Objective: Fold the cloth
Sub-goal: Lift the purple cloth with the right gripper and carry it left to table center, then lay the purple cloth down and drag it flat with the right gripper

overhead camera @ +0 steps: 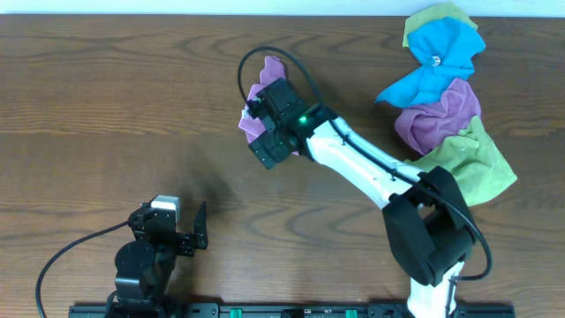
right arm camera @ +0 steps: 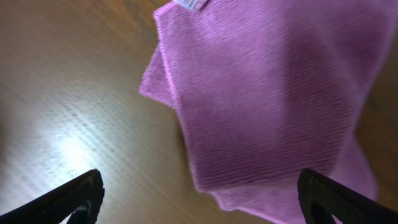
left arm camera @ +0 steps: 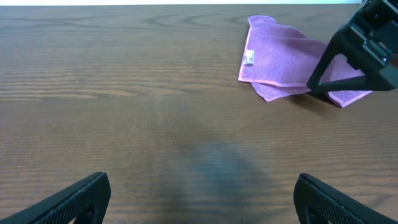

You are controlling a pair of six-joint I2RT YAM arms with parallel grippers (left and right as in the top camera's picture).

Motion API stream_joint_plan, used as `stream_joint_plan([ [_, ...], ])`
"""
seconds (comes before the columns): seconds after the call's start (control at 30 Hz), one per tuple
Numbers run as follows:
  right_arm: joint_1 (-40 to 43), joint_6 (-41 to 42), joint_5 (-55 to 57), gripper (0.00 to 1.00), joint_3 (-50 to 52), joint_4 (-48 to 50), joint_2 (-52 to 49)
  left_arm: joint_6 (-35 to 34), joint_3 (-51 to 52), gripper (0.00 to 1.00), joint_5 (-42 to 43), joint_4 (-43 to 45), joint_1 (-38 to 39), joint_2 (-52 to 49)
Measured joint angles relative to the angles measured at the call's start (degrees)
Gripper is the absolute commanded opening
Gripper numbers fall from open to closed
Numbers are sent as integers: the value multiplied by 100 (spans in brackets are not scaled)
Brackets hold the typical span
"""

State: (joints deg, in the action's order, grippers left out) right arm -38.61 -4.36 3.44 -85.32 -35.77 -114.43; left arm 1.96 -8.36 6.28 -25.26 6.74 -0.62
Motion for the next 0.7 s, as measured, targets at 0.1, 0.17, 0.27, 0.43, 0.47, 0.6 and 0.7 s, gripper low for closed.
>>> stream_joint_plan([
  [0.1, -46, -90, 439, 86, 0, 50, -83, 2, 0, 95, 0, 0, 0, 0],
  [0.17, -46, -131, 697, 75, 0, 48, -208, 2, 0, 95, 0, 0, 0, 0],
  [0.27, -42, -149, 1034, 69, 0, 127, -404, 0, 0, 95, 0, 0, 0, 0],
  [0.43, -42, -177, 1228, 54, 0, 179, -455, 0, 0, 95, 0, 0, 0, 0],
  [0.47, -42, -192, 1255, 43, 0, 186, -457, 0, 0, 95, 0, 0, 0, 0],
  [0.6, -42, -229, 1311, 11, 0, 216, -457, 0, 0, 95, 0, 0, 0, 0],
  [0.7, -42, -214, 1320, 4, 0, 275, -457, 0, 0, 96, 0, 0, 0, 0],
])
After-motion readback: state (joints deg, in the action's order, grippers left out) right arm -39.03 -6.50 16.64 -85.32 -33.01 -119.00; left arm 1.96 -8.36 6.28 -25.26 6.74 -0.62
